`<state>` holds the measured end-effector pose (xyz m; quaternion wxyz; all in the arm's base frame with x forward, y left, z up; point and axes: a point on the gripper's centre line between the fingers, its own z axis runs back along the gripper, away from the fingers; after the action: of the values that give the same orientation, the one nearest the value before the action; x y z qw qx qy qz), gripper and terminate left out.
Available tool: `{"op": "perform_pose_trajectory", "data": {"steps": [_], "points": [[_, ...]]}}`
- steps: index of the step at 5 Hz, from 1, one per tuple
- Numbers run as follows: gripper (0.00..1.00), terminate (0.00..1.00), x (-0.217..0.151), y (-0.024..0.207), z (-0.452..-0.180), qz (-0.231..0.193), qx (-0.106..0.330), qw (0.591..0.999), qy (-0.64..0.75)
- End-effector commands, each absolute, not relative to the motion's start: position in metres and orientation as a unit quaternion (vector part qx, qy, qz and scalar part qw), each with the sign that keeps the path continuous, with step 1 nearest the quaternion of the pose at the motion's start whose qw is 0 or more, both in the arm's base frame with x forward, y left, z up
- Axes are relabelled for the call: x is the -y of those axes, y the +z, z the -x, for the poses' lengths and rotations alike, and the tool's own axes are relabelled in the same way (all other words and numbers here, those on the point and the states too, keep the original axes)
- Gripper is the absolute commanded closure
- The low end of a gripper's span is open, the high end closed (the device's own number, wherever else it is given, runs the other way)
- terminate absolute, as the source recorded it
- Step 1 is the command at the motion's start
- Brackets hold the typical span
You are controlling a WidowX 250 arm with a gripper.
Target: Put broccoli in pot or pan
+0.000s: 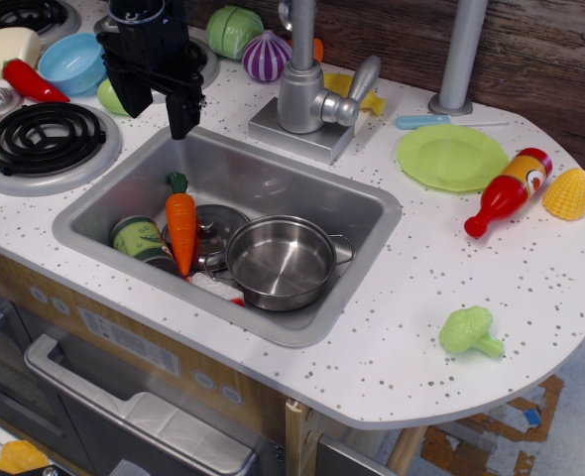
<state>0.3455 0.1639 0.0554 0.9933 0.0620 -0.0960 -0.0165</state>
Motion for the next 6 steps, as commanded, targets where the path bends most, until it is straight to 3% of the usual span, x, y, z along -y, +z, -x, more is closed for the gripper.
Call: {"op": "perform_pose_trajectory", "data": {"steps": [1, 2, 3, 4, 5, 6], "points": [[0.0, 0.0, -0.164, 0.055, -0.346, -0.062, 0.096, 0.993, -0.016], [0.0, 0.0, -0.128, 0.091, -0.323, -0.071, 0.066, 0.995, 0.018], [0.0, 0.0, -0.081, 0.117, -0.306, -0.038, 0.042, 0.998, 0.037], [0.0, 0.0, -0.032, 0.115, -0.296, -0.017, 0.059, 0.998, 0.031], [0.0, 0.0, 0.018, 0.103, -0.289, -0.032, 0.074, 0.996, 0.028], [0.0, 0.0, 0.068, 0.085, -0.293, -0.013, 0.077, 0.996, 0.032]]}}
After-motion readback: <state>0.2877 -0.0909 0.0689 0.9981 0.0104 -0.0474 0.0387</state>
